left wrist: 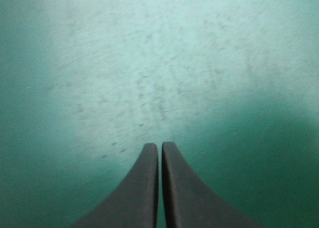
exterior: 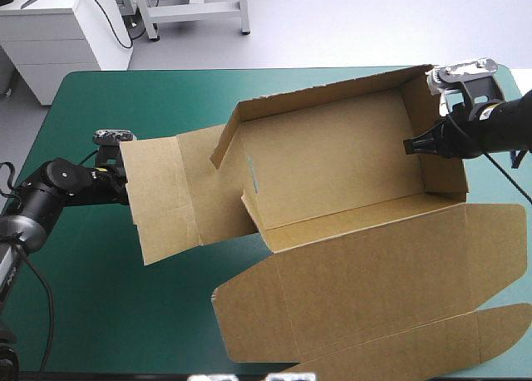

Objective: Fold the box

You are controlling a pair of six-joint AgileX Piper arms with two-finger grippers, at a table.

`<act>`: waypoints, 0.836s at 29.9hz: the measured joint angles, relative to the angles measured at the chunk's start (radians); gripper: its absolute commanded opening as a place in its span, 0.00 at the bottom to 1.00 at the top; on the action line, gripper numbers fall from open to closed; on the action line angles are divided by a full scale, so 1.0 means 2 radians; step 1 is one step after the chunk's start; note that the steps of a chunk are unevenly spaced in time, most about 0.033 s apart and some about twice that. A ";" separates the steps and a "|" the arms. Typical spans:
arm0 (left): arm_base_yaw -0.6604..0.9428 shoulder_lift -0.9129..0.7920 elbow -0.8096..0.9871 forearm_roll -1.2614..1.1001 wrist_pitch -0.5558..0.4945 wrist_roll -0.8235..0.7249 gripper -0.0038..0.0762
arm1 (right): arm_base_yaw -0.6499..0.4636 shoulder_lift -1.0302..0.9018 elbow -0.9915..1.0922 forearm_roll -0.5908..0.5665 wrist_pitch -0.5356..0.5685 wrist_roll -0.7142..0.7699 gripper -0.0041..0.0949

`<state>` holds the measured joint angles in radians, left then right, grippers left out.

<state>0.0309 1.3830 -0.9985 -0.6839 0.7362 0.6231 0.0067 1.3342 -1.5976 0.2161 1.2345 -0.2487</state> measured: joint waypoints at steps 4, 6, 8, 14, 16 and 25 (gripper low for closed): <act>0.000 0.003 0.001 -0.106 0.027 0.074 0.06 | 0.000 0.000 0.000 0.001 -0.003 -0.001 0.02; 0.000 0.003 0.001 -0.159 0.051 0.115 0.06 | 0.000 0.000 0.000 0.000 -0.010 0.000 0.02; 0.000 0.003 0.001 -0.206 0.077 0.147 0.06 | 0.000 0.000 0.000 0.000 -0.019 0.004 0.02; 0.000 0.003 0.000 -0.320 0.147 0.202 0.06 | 0.000 0.002 0.000 0.000 -0.038 0.015 0.02; 0.000 0.003 -0.005 -0.346 0.177 0.209 0.06 | 0.000 0.007 0.000 0.000 -0.039 0.021 0.02; 0.000 0.003 -0.072 -0.383 0.228 0.212 0.06 | 0.000 0.028 0.000 0.008 -0.064 0.047 0.02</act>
<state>0.0309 1.3886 -1.1418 -1.4490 1.1919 1.0467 0.0067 1.3903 -1.5976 0.2331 1.1057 -0.1554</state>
